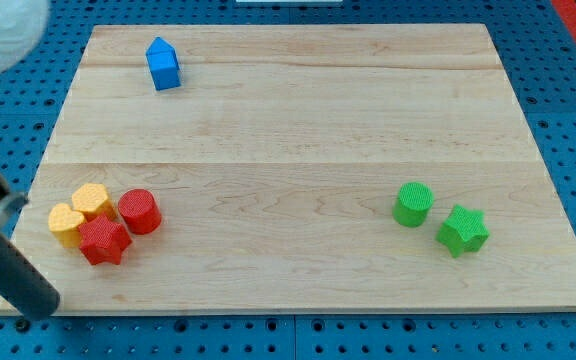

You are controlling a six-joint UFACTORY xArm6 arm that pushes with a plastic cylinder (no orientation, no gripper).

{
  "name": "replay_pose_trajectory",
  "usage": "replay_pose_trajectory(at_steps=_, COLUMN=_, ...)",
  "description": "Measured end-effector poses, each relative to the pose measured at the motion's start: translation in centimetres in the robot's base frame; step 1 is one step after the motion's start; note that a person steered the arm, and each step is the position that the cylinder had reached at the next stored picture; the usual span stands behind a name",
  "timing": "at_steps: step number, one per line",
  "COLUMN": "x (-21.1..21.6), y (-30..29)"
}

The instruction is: Move the red circle to the left center of the board

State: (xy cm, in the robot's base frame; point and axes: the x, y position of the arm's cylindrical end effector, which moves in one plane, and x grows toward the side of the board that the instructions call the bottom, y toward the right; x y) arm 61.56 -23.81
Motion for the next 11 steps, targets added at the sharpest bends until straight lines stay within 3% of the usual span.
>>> replay_pose_trajectory(at_steps=4, x=-6.9, y=10.7)
replay_pose_trajectory(at_steps=6, x=-7.2, y=7.5)
replay_pose_trajectory(at_steps=10, x=-25.0, y=7.5)
replay_pose_trajectory(at_steps=11, x=-22.1, y=8.3)
